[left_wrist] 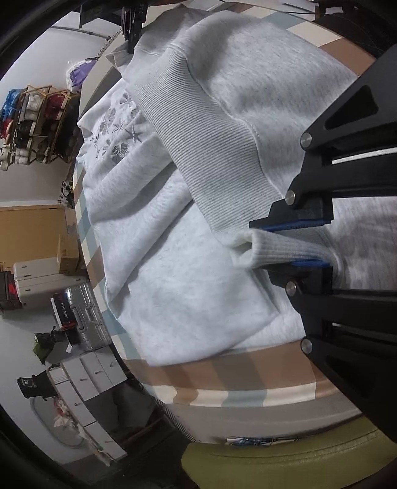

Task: Fold large clothes
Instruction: 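Grasp the ribbed cuff with the left gripper and lift it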

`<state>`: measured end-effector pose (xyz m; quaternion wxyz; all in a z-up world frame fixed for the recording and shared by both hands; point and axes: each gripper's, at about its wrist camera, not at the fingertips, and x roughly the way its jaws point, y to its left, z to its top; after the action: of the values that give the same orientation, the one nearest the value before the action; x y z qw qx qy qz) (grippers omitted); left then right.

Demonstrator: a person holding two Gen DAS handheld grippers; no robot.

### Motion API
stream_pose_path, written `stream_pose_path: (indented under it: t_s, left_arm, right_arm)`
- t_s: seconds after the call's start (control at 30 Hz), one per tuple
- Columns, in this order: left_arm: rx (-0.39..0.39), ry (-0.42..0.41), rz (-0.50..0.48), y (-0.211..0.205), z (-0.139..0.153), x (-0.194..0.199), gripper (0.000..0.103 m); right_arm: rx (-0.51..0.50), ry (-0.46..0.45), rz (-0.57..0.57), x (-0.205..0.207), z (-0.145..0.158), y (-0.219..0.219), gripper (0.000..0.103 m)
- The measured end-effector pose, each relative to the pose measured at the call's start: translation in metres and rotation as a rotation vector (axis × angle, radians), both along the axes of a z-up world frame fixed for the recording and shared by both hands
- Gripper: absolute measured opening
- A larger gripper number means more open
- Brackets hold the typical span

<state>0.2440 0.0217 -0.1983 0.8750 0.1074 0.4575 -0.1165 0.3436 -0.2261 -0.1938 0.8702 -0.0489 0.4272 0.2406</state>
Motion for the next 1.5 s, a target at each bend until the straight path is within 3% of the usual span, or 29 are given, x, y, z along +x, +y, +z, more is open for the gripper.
stream_pose_path:
  t_s: [0.17, 0.3, 0.4, 0.57, 0.67, 0.77, 0.83, 0.93, 1.0, 1.07, 1.1, 1.17, 1.2, 1.27, 1.33, 1.37, 1.4, 1.43, 1.47, 1.5]
  left_arm:
    - [-0.067, 0.008, 0.023, 0.009, 0.008, -0.005, 0.004]
    - [-0.036, -0.06, 0.029, 0.008, 0.028, -0.02, 0.002]
    - [-0.029, -0.086, 0.035, 0.012, 0.048, -0.022, 0.001]
    - [-0.033, -0.143, 0.053, 0.023, 0.089, 0.003, 0.001]
    - [-0.035, -0.161, 0.069, 0.026, 0.106, 0.028, 0.001]
    - [-0.012, -0.133, 0.08, 0.023, 0.095, 0.054, 0.001]
    - [0.033, -0.084, 0.073, 0.019, 0.067, 0.066, 0.001]
    - [0.046, 0.033, 0.093, 0.017, 0.011, 0.081, 0.001]
    - [0.032, 0.044, 0.113, 0.022, -0.004, 0.082, 0.003]
    - [-0.004, 0.044, 0.109, 0.025, -0.007, 0.08, 0.012]
    - [-0.017, 0.051, 0.098, 0.026, -0.007, 0.079, 0.017]
    - [-0.035, 0.072, 0.074, 0.028, -0.007, 0.081, 0.061]
    - [-0.049, 0.079, 0.061, 0.029, -0.006, 0.082, 0.069]
    - [-0.056, 0.082, 0.032, 0.025, -0.008, 0.083, 0.072]
    - [-0.04, 0.068, 0.027, 0.021, -0.01, 0.082, 0.071]
    - [-0.04, 0.066, 0.012, 0.018, -0.011, 0.08, 0.059]
    - [-0.023, 0.045, 0.009, 0.016, -0.01, 0.077, 0.045]
    - [-0.004, 0.03, 0.016, 0.016, -0.009, 0.074, 0.014]
    - [-0.008, 0.032, 0.019, 0.017, -0.007, 0.072, 0.006]
    - [-0.023, 0.03, 0.021, 0.019, -0.004, 0.069, 0.006]
  right_arm:
    - [-0.002, -0.043, -0.018, -0.009, 0.011, 0.002, 0.012]
    - [0.058, -0.108, -0.088, -0.02, 0.031, -0.01, 0.011]
    - [0.055, -0.169, -0.072, -0.021, 0.054, -0.011, 0.011]
    - [0.04, -0.231, -0.069, 0.002, 0.091, -0.002, 0.011]
    - [0.095, -0.254, -0.071, 0.02, 0.104, 0.001, 0.01]
    - [0.124, -0.219, -0.098, 0.039, 0.091, -0.001, 0.01]
    - [0.103, -0.168, -0.133, 0.05, 0.071, -0.004, 0.011]
    - [0.051, 0.018, -0.167, 0.072, 0.012, -0.006, 0.011]
    - [0.026, 0.114, -0.165, 0.077, -0.015, -0.007, 0.014]
    - [-0.012, 0.154, -0.144, 0.078, -0.028, -0.007, 0.015]
    - [-0.029, 0.152, -0.14, 0.078, -0.029, -0.007, 0.021]
    - [-0.024, 0.134, -0.112, 0.08, -0.023, -0.008, 0.036]
    - [-0.033, 0.101, -0.111, 0.083, -0.017, -0.008, 0.048]
    - [-0.036, 0.057, -0.119, 0.089, -0.011, -0.006, 0.062]
    - [-0.016, 0.068, -0.101, 0.098, -0.012, -0.002, 0.062]
    - [-0.019, 0.081, -0.096, 0.103, -0.014, 0.0, 0.058]
    - [-0.018, 0.096, -0.093, 0.106, -0.016, 0.003, 0.042]
    - [-0.018, 0.106, -0.087, 0.105, -0.019, 0.005, 0.03]
    - [-0.026, 0.111, -0.079, 0.103, -0.02, 0.008, 0.009]
    - [-0.036, 0.083, -0.068, 0.096, -0.016, 0.011, 0.009]
